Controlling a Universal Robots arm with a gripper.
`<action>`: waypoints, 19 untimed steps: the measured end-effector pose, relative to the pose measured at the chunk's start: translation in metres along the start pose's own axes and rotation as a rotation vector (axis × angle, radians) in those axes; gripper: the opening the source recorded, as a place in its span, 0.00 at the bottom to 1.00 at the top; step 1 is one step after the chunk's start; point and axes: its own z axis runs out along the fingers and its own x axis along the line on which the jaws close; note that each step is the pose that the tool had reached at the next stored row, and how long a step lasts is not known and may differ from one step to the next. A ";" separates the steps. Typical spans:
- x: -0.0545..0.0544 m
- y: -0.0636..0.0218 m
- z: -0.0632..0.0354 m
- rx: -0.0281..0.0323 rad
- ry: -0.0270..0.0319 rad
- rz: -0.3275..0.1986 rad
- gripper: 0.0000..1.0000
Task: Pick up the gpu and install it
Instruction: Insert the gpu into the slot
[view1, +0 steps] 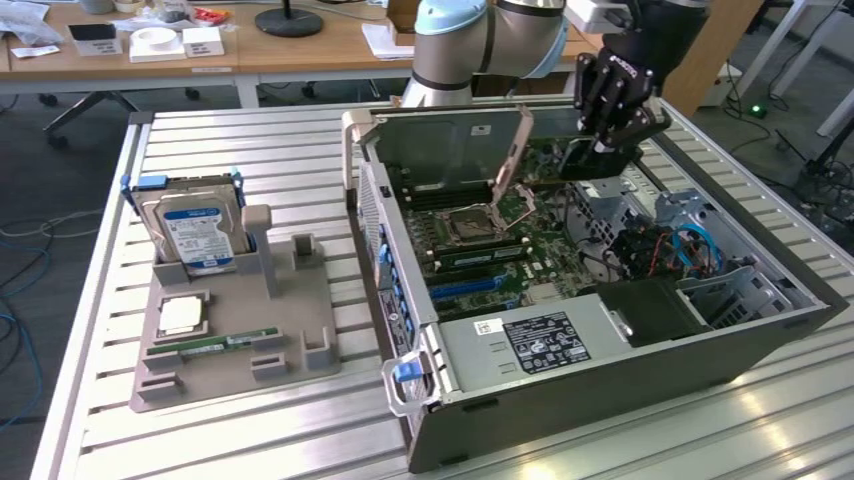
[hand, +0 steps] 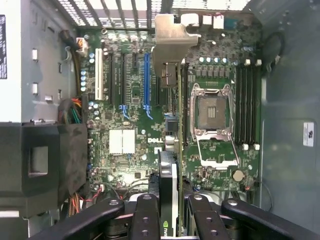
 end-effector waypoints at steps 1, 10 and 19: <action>0.000 0.0000 0.0000 -0.0004 0.0005 -0.012 0.27; 0.000 0.0000 0.0001 -0.0051 0.0064 -0.145 0.27; 0.000 0.0004 0.0009 -0.0024 0.0039 -0.064 0.27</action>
